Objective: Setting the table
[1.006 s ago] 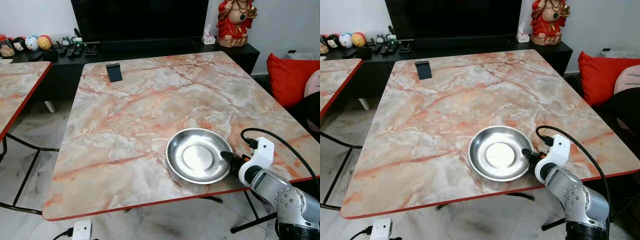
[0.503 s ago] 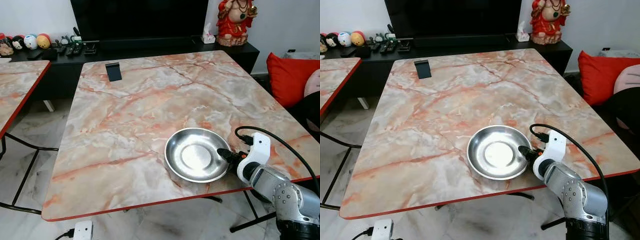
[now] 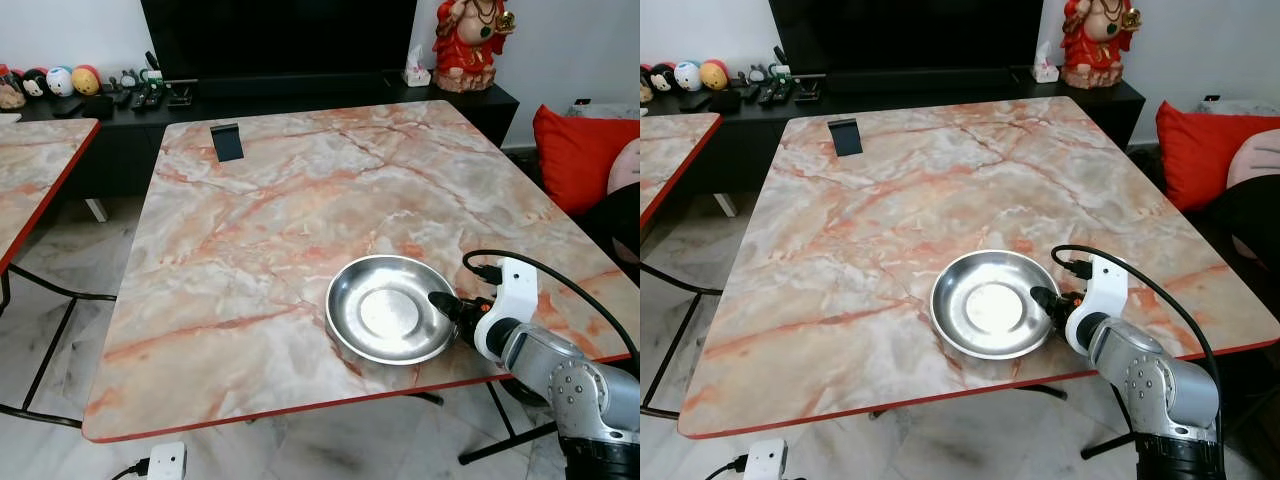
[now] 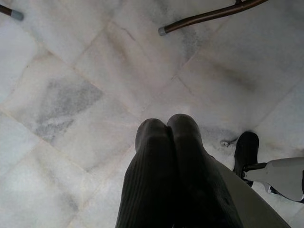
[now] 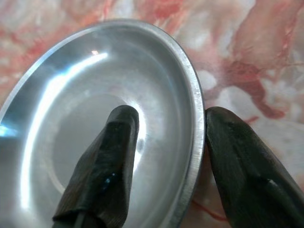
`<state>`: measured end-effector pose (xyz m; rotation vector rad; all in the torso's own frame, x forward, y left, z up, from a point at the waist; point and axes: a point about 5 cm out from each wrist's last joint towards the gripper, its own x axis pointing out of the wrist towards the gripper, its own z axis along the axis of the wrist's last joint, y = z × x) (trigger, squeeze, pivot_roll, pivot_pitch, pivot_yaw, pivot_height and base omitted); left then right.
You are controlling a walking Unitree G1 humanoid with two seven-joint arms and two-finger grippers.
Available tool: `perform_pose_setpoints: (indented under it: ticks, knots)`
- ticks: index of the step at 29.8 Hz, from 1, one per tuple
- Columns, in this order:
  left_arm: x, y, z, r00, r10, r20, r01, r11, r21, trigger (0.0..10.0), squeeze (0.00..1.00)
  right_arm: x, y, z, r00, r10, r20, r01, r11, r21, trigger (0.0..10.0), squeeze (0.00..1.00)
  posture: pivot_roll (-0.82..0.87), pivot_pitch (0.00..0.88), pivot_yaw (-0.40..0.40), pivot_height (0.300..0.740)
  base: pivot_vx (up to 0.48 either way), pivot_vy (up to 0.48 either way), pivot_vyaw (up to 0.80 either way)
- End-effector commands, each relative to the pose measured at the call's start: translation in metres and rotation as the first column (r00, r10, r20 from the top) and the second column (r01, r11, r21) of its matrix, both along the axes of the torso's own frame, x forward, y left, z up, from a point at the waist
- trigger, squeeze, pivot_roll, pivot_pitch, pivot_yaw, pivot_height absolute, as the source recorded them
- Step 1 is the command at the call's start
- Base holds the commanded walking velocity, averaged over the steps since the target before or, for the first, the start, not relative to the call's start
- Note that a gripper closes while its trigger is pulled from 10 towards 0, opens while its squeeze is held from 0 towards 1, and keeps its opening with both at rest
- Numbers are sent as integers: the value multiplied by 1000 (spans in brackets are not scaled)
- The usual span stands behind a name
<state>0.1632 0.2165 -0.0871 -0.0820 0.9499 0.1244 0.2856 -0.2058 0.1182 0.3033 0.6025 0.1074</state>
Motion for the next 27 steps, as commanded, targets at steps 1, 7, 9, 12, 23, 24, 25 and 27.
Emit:
perform_pose_setpoints:
  ticks: [1,7,9,12,23,24,25,27]
  knots:
    - [-4,0,-2,1000,13,-22,-13,1000,-11,10000,0,-1,-1,7,1000,6,22,-5,999,-37,10000,0,-150,0,-7,732,0,0,0]
    - [-3,0,-2,1000,14,-18,-14,1000,-12,10000,0,3,0,15,998,27,48,-23,997,-72,10000,0,-151,0,-7,732,0,0,0]
    - [-3,0,-2,1000,14,-17,-14,1000,-12,10000,0,4,-2,15,998,33,52,-27,993,-114,10000,0,-150,0,-8,732,0,0,0]
    - [-3,0,-2,1000,15,-15,-15,1000,-13,10000,0,5,-3,17,997,32,71,-20,987,-158,10000,0,-148,0,-8,732,0,0,0]
    - [-2,0,-1,1000,16,-7,-16,1000,-15,10000,0,14,12,53,905,85,417,-16,986,-165,10000,0,-147,0,-7,732,0,0,0]
    - [-2,0,-1,1000,19,-4,-19,1000,-16,10000,0,14,14,53,899,93,428,-21,985,-170,10000,0,-147,0,-7,732,0,0,0]
    - [-2,0,-1,1000,23,2,-23,1000,-15,10000,0,13,16,54,872,97,480,-8,983,-183,10000,0,-148,0,-7,732,0,0,0]
    - [-2,0,-1,1000,26,7,-26,1000,-9,10000,0,12,17,54,845,96,525,18,978,-208,10000,0,-149,0,-4,732,0,0,0]
